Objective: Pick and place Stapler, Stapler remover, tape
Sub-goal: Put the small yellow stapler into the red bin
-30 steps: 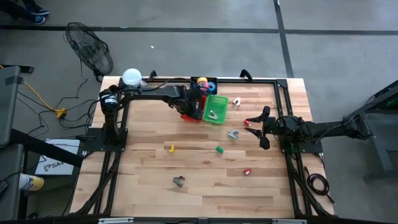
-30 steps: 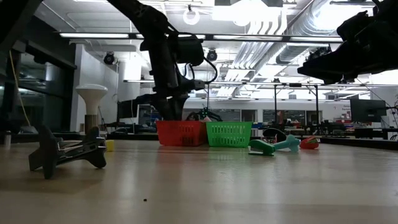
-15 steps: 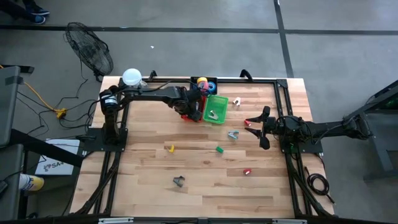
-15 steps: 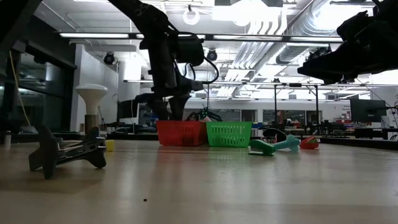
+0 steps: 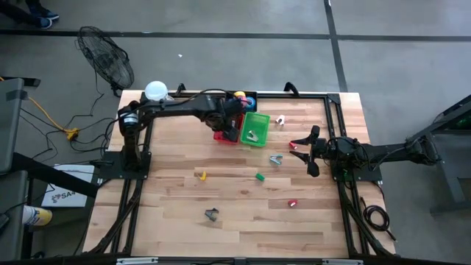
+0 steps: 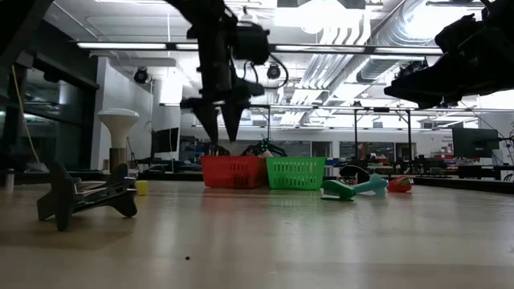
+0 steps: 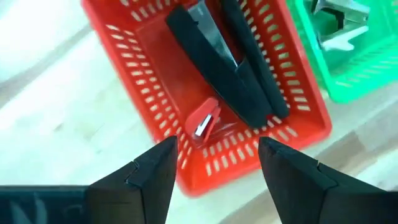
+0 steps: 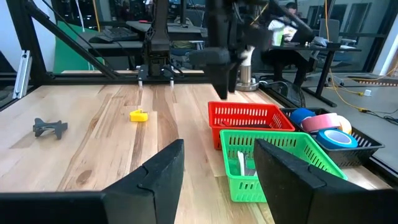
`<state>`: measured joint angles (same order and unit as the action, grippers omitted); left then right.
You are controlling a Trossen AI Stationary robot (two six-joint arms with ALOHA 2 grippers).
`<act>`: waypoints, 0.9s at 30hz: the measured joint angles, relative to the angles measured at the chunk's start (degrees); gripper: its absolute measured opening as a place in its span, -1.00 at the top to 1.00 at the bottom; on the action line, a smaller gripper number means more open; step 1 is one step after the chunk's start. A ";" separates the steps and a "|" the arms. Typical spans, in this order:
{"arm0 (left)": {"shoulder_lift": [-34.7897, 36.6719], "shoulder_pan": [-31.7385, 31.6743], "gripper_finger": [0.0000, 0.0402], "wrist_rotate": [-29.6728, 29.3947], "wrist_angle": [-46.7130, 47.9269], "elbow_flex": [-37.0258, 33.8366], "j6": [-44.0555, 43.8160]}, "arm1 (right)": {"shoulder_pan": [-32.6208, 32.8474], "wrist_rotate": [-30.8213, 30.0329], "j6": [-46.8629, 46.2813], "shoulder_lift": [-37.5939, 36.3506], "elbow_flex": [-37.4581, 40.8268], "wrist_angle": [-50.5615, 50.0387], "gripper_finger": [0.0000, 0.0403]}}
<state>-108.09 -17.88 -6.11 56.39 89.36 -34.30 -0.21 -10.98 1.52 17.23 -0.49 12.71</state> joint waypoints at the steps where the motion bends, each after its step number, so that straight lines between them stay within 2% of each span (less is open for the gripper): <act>1: 0.02 0.42 -0.08 -0.89 1.94 1.20 -0.03 | -0.02 0.00 0.02 0.00 0.01 -0.02 0.08; 7: 0.04 4.97 -0.08 -4.24 12.94 3.87 -7.20 | 0.00 0.00 0.02 0.00 0.00 0.00 0.08; 10: 0.04 9.20 -0.08 -8.05 19.42 3.78 -14.37 | 0.00 0.01 0.02 0.00 0.01 0.00 0.08; 14: 0.04 15.71 -0.08 -11.46 22.89 1.93 -26.39 | 0.00 0.00 0.02 0.00 0.00 -0.02 0.08; 27: 0.04 36.74 -0.08 -20.63 20.98 -4.16 -69.70 | 0.00 0.00 0.01 0.00 0.02 0.00 0.08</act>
<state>-108.05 18.86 -26.74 77.37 85.20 -104.00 -0.21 -10.98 1.53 17.23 -0.47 12.71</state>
